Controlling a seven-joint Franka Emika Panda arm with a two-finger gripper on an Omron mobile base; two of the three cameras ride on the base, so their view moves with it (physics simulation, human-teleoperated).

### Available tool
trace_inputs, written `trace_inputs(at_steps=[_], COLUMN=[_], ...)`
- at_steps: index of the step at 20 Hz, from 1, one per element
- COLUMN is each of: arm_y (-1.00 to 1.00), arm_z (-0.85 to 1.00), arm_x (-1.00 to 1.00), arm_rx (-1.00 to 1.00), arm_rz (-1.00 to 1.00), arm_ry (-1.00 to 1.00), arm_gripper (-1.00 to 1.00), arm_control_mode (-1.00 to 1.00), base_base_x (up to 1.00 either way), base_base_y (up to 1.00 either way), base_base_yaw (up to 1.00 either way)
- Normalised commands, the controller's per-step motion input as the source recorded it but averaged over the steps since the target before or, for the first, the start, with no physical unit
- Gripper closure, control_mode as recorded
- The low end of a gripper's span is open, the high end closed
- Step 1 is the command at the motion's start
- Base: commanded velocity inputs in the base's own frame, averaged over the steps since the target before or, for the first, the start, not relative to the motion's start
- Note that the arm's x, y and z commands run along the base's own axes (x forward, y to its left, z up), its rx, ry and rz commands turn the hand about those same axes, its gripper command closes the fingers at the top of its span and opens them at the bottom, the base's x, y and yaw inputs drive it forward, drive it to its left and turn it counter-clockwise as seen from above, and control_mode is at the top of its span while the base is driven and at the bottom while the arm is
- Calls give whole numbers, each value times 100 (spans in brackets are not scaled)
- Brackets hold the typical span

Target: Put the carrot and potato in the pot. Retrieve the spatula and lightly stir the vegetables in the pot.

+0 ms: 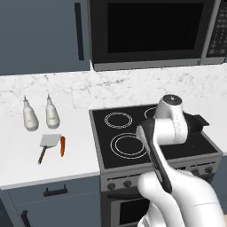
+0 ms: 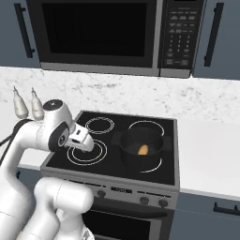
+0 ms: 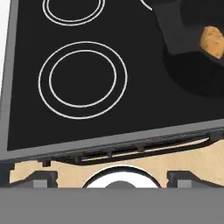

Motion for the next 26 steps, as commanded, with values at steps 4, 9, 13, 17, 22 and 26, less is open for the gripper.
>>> trace_inputs(at_steps=[4,9,13,17,22,26], arm_y=[100,100,100,100,97,100], arm_z=[0,0,4,7,-1,-4], arm_x=[8,42,49,48,56,40], arm_rx=[-10,-2,2,10,14,0], arm_rz=[0,0,1,4,17,10], arm_ry=[-4,0,6,14,12,5], arm_gripper=[-100,-100,-100,-100,-100,-100], arm_control_mode=[-100,-100,-100,-100,-100,-100], base_base_x=[0,0,0,0,0,0], base_base_y=[0,0,0,0,0,0], base_base_yaw=[0,0,0,0,0,0])
